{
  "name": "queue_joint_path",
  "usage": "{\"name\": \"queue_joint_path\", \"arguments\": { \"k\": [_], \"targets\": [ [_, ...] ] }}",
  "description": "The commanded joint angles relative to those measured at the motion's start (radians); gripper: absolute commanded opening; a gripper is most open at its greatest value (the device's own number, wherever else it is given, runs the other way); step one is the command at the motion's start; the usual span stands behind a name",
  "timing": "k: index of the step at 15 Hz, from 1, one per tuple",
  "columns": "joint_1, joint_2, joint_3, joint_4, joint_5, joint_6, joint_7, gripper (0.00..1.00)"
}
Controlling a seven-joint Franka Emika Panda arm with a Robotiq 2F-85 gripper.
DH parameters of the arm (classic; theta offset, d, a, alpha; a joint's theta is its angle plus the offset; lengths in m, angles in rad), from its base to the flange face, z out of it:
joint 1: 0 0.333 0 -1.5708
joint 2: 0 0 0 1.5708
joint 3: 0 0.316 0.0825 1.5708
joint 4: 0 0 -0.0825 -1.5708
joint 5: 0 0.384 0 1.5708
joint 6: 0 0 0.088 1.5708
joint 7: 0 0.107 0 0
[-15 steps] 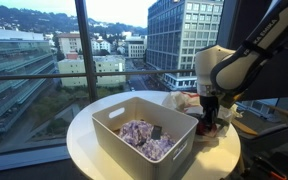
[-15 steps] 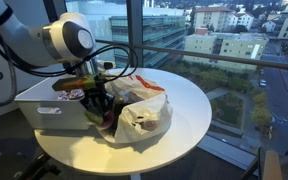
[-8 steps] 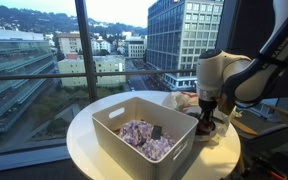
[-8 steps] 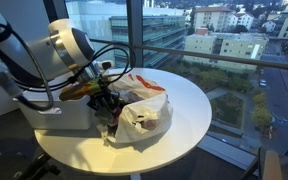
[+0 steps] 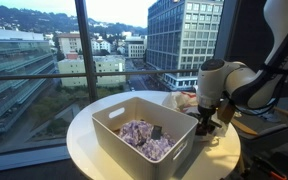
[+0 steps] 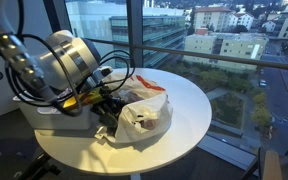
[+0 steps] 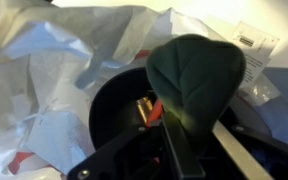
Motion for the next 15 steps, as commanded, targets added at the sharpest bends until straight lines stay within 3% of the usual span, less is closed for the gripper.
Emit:
{"name": "queue_joint_path", "arguments": {
  "k": [1, 4, 5, 6, 10, 13, 15],
  "targets": [
    [0.003, 0.050, -0.018, 0.063, -0.158, 0.007, 0.127, 0.11],
    [0.003, 0.073, -0.025, 0.099, -0.254, -0.007, 0.200, 0.14],
    [0.004, 0.077, -0.025, 0.108, -0.274, -0.011, 0.214, 0.40],
    [0.005, 0.077, -0.026, 0.116, -0.293, -0.020, 0.231, 0.44],
    [0.002, 0.036, -0.027, 0.132, -0.320, -0.040, 0.260, 0.73],
    [-0.005, -0.007, -0.021, 0.127, -0.232, -0.042, 0.187, 0.95],
    [-0.006, -0.041, -0.015, 0.117, -0.130, -0.045, 0.100, 1.00]
  ]
}}
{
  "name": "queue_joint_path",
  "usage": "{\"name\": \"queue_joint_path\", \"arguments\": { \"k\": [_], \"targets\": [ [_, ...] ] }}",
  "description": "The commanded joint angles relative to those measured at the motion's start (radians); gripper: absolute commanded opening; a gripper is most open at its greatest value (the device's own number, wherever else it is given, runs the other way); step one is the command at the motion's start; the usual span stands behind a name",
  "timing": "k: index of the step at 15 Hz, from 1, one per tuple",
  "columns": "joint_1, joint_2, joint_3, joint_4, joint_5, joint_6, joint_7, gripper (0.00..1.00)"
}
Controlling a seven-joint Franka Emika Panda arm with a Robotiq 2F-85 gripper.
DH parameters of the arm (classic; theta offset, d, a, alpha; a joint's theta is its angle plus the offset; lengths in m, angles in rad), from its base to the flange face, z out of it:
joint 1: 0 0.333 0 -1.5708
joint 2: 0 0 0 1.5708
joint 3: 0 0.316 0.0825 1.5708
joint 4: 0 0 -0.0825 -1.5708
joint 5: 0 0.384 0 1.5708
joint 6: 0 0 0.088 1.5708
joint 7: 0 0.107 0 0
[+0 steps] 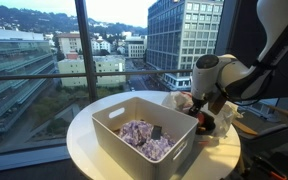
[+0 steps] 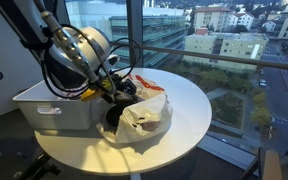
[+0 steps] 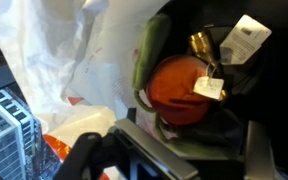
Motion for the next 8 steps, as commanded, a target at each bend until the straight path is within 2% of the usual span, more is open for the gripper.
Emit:
{"name": "queue_joint_path", "arguments": {
  "k": [1, 4, 8],
  "targets": [
    [-0.003, -0.087, 0.010, -0.025, 0.176, -0.016, -0.165, 1.00],
    [0.013, -0.147, 0.023, -0.018, 0.355, -0.015, -0.310, 1.00],
    [0.045, -0.215, 0.056, 0.017, 0.503, 0.032, -0.416, 1.00]
  ]
}}
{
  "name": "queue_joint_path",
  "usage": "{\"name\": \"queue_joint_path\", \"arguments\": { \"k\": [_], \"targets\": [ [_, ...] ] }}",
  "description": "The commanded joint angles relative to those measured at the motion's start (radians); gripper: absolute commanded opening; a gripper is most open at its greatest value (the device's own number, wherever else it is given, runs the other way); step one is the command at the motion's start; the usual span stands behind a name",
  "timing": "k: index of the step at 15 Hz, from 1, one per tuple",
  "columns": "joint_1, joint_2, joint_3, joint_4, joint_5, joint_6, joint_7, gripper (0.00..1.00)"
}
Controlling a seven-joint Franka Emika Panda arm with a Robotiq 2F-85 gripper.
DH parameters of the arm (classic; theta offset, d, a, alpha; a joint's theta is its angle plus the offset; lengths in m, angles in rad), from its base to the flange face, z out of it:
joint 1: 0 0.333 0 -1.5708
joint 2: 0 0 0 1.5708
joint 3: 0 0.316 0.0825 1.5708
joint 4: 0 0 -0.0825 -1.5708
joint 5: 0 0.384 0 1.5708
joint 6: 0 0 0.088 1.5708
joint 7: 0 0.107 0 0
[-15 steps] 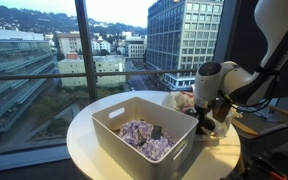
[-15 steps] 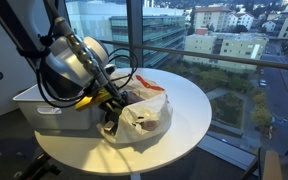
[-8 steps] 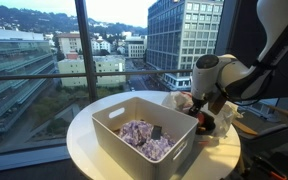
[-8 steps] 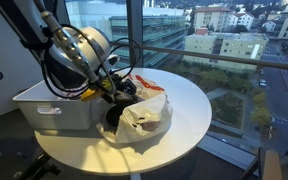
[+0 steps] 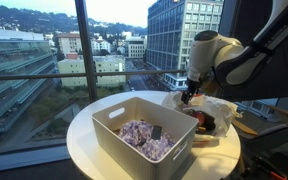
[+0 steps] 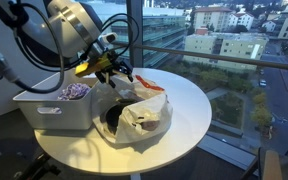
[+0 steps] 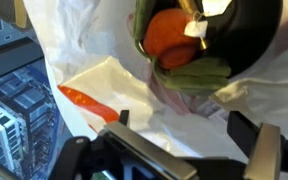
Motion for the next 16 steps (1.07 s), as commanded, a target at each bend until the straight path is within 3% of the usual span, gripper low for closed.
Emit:
{"name": "queue_joint_path", "arguments": {
  "k": [1, 3, 6, 7, 8, 11, 13, 15, 16],
  "targets": [
    [0.038, -0.077, 0.027, 0.019, 0.145, 0.048, -0.111, 1.00],
    [0.068, -0.086, 0.034, 0.030, 0.250, 0.136, -0.170, 1.00],
    [0.144, -0.061, 0.037, 0.034, 0.488, 0.261, -0.311, 1.00],
    [0.147, -0.044, 0.067, 0.033, 0.582, 0.301, -0.371, 1.00],
    [0.210, -0.020, 0.043, 0.037, 0.667, 0.339, -0.428, 1.00],
    [0.329, 0.082, 0.067, 0.056, 0.925, 0.431, -0.617, 1.00],
    [0.349, 0.154, 0.168, 0.088, 1.096, 0.446, -0.721, 1.00],
    [0.266, 0.210, 0.332, 0.145, 1.258, 0.388, -0.887, 1.00],
    [0.226, 0.228, 0.377, 0.168, 1.289, 0.351, -0.954, 1.00]
  ]
}}
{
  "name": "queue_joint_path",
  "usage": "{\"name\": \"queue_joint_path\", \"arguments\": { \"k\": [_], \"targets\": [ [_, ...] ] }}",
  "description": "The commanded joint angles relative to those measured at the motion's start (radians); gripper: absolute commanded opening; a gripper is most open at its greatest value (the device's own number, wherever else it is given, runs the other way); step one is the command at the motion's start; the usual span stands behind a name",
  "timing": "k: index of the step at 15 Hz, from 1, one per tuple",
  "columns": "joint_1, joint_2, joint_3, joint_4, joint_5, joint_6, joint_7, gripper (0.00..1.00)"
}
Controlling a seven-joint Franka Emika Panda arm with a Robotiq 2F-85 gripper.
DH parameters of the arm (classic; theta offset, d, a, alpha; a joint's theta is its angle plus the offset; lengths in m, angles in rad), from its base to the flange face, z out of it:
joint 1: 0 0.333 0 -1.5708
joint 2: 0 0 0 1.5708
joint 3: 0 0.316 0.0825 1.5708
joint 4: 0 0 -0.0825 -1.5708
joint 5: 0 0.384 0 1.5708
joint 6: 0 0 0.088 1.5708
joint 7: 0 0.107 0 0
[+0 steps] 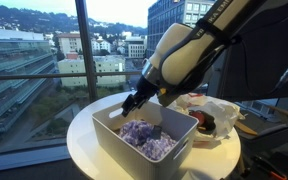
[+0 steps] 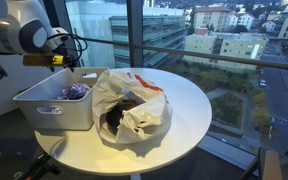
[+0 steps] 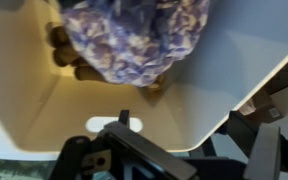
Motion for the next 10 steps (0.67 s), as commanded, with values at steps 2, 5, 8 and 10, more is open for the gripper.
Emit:
{"name": "queue_joint_path", "arguments": {
  "k": [2, 5, 8, 10],
  "targets": [
    [-0.089, 0.070, 0.064, 0.085, 0.015, -0.134, -0.224, 1.00],
    [-0.108, 0.063, -0.025, 0.097, -0.192, -0.222, -0.179, 1.00],
    [-0.152, 0.092, -0.015, 0.122, -0.220, -0.268, -0.208, 1.00],
    [-0.169, 0.112, 0.011, 0.126, -0.192, -0.274, -0.237, 1.00]
  ]
}}
